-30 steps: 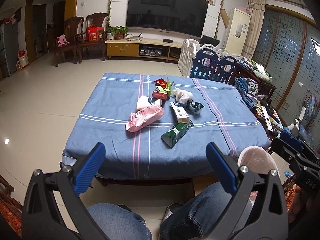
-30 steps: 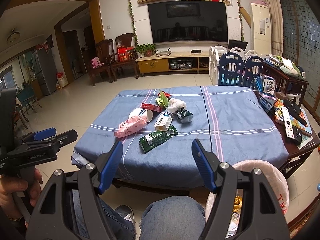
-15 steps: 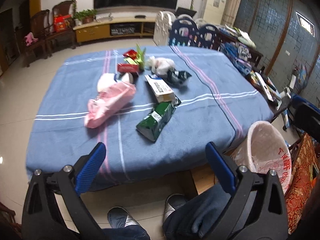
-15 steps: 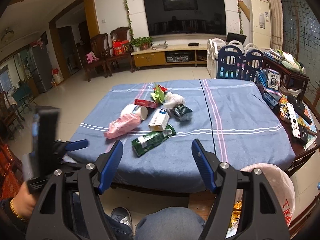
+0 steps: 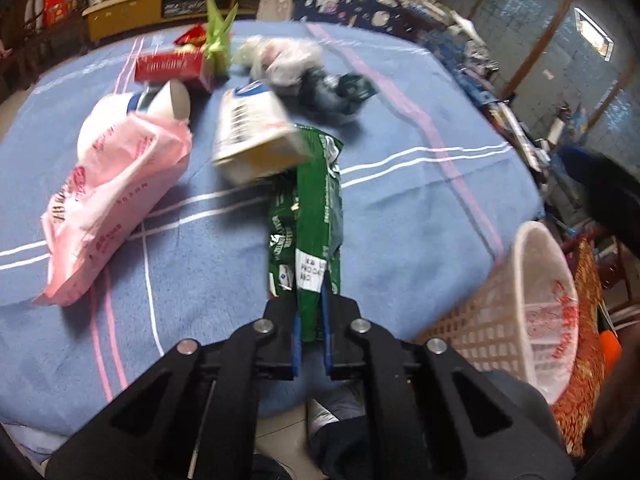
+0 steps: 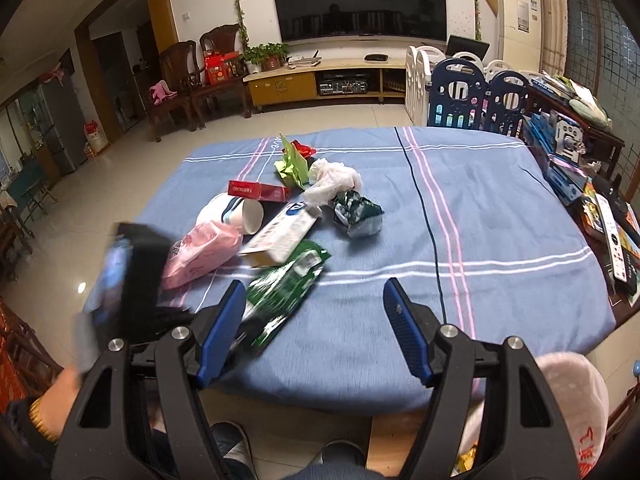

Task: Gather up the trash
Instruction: 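Grasp the green snack packet with the left gripper, then grasp the white-and-blue ointment box with the right gripper while the left gripper holds the green packet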

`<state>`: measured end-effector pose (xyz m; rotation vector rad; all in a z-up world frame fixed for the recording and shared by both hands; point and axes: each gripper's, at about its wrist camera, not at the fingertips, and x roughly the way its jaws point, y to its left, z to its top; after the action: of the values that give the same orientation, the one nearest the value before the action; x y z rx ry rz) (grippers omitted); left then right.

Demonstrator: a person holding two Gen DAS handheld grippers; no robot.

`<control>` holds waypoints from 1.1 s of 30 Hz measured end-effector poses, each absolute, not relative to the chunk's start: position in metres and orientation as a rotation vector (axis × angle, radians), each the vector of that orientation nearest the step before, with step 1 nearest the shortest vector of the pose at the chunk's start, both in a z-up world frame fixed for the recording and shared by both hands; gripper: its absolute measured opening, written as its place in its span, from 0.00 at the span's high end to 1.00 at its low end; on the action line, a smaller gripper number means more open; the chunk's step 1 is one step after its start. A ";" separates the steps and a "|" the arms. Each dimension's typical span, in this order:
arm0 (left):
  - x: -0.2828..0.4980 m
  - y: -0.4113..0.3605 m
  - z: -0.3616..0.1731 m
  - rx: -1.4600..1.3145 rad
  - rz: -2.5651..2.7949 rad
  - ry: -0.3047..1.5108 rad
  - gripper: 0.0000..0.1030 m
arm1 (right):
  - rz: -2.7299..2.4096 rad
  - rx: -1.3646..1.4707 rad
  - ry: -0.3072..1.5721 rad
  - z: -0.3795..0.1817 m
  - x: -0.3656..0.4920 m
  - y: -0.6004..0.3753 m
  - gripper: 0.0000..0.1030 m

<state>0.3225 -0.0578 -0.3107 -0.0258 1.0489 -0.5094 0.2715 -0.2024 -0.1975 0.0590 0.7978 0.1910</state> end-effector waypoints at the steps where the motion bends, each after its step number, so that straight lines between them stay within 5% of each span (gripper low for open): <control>1: 0.314 -0.054 -0.303 -0.032 -0.530 1.029 0.91 | 0.190 0.058 0.799 -0.200 0.276 -0.202 0.32; 13: 0.257 0.084 -0.245 -0.372 -0.182 0.596 0.91 | 0.220 0.106 0.838 -0.237 0.327 -0.160 0.32; 28: 0.257 0.090 -0.246 -0.385 -0.114 0.573 0.92 | 0.033 -0.100 0.887 -0.310 0.377 -0.066 0.32; 33: 0.258 0.092 -0.247 -0.394 -0.115 0.587 0.91 | -0.020 -0.103 0.910 -0.324 0.387 -0.070 0.50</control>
<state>0.2576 0.0919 -0.2469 -0.3937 0.5865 -0.1146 0.3868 -0.0703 -0.3241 -0.1029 0.9100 -0.0197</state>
